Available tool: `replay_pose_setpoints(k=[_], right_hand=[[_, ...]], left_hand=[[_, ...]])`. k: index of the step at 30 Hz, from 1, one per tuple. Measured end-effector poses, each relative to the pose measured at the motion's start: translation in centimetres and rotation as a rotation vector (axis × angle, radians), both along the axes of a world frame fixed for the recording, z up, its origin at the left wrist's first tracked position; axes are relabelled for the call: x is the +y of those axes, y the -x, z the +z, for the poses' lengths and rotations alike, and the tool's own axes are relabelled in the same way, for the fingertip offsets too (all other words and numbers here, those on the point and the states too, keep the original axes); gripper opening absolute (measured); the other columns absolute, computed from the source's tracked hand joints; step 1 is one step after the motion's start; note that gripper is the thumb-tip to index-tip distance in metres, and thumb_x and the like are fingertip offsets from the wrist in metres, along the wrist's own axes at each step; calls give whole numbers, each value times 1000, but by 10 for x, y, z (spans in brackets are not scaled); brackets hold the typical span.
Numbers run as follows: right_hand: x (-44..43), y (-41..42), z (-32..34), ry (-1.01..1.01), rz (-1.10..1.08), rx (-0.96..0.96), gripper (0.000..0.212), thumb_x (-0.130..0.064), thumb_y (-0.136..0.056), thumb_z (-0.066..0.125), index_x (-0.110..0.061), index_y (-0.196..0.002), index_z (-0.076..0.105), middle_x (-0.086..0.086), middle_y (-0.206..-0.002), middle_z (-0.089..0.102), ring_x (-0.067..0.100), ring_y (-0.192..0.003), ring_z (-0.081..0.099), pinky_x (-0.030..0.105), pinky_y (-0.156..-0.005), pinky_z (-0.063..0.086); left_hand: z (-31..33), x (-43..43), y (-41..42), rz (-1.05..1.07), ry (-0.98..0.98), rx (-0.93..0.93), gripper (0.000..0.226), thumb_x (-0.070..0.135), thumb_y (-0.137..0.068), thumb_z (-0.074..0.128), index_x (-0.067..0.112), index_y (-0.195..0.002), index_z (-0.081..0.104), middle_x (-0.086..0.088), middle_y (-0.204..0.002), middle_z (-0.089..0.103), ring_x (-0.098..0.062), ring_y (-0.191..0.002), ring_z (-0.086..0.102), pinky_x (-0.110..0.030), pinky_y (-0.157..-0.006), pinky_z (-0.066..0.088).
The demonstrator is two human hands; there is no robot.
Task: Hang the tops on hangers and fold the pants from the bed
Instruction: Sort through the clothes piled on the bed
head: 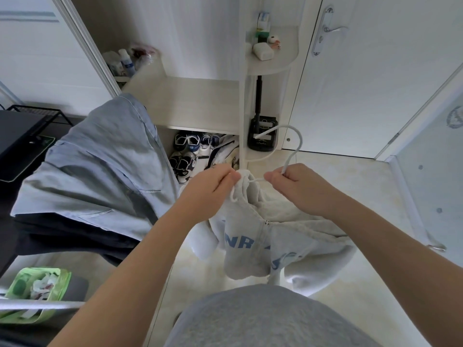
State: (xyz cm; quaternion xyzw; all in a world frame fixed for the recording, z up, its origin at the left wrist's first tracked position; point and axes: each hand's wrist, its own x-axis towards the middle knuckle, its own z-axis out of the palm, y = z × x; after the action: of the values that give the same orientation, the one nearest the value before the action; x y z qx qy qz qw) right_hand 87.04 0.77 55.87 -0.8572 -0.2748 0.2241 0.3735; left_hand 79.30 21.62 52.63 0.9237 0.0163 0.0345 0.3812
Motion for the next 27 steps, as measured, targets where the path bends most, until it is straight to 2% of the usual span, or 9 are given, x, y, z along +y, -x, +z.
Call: replay_pose_setpoints(k=[3,7,10,12,18,20,22,24,27], right_hand=[[1,-1,-8,-9,7,-4,52,-42,-101,52,-11,-61,42,1,-54,30,12,-46,26,20,-43,26],[-3,-8,-12,-136,-42,6,40,-42,-93,65,-8,-71,62,-10,-49,39,7,-44,34,15,-44,31],[-16,-12,-20,-188,-76,-41,14,-32,-88,73,-23,-82,63,-8,-65,56,10,-57,49,21,-57,44],[-31,-14,-30,-82,-80,-138,14,-31,-86,75,-28,-93,64,-13,-80,66,7,-71,61,25,-69,51],[-71,-21,-64,161,-93,-180,45,-42,-79,79,-36,-117,56,-20,-115,57,9,-109,52,43,-106,38],[-77,-20,-74,236,-37,-200,76,-44,-73,83,-40,-138,43,-17,-144,39,15,-135,34,43,-116,25],[-82,-19,-85,262,-41,-192,100,-43,-70,85,-42,-151,25,-14,-157,22,14,-143,22,47,-117,22],[-82,-19,-94,134,-107,-206,90,-30,-78,82,-36,-150,30,-9,-151,38,18,-133,42,47,-110,37],[-77,-19,-95,-19,-189,-304,56,-4,-85,65,-36,-130,54,-15,-112,63,0,-87,56,36,-78,47]], left_hand=[[-5,2,4,-65,-26,36,27,43,-101,52,21,-88,58,-2,-70,56,-18,-62,47,-35,-61,40],[-7,1,5,29,100,-59,20,39,-95,65,29,-78,59,11,-60,48,-7,-54,39,-28,-57,36],[-3,9,2,151,160,-145,19,40,-93,67,29,-78,64,12,-58,52,-4,-51,40,-24,-54,34],[1,17,3,195,186,-183,20,47,-90,66,31,-77,64,16,-57,52,-3,-50,39,-23,-53,33],[0,31,8,257,174,-205,25,60,-83,59,36,-76,64,16,-54,50,-5,-49,36,-29,-55,33],[-3,32,9,270,151,-198,25,61,-82,58,37,-76,64,16,-54,50,-5,-49,36,-29,-55,33],[-4,36,12,303,159,-197,32,63,-81,57,32,-77,65,14,-53,49,-5,-49,35,-28,-55,33],[-2,39,14,305,164,-187,37,63,-81,57,28,-79,65,13,-54,49,-5,-50,35,-28,-55,33],[2,38,18,260,165,-152,30,60,-83,59,31,-83,69,13,-55,51,-8,-52,37,-29,-56,34]])
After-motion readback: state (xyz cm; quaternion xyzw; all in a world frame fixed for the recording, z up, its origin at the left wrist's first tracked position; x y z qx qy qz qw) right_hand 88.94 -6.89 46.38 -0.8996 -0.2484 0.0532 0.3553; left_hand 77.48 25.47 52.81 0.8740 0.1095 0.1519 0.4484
